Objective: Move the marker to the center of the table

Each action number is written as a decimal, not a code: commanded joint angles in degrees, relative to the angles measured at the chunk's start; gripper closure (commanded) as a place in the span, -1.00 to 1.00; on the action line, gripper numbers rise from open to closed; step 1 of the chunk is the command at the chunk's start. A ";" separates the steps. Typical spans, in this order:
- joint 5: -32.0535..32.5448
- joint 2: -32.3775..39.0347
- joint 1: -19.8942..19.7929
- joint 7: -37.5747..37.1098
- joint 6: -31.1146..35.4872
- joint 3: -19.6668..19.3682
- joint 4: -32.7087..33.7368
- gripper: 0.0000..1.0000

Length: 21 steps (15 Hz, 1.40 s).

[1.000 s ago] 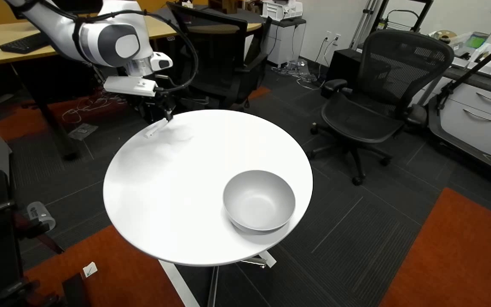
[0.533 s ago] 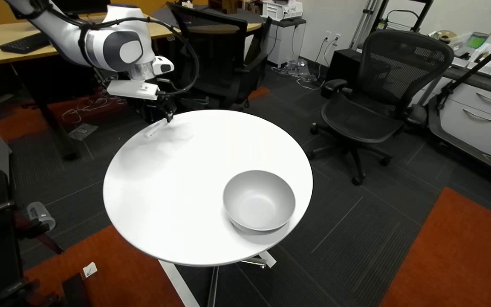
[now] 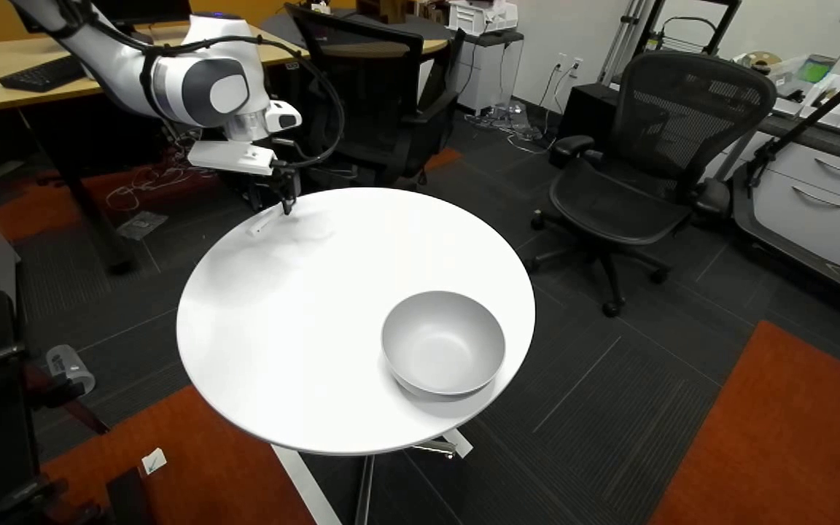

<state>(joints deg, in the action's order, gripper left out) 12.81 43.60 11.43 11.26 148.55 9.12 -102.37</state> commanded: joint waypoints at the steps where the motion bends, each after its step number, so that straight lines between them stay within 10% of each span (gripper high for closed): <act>1: -0.83 0.70 -0.68 1.71 -0.61 0.36 1.37 0.15; 7: -0.99 0.97 -1.19 1.74 -0.48 0.42 1.62 0.99; 21: 4.42 -11.37 1.02 -7.32 -3.70 -10.12 -4.78 0.90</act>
<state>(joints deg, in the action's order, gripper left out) 15.12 36.74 11.99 7.57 146.66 1.56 -103.07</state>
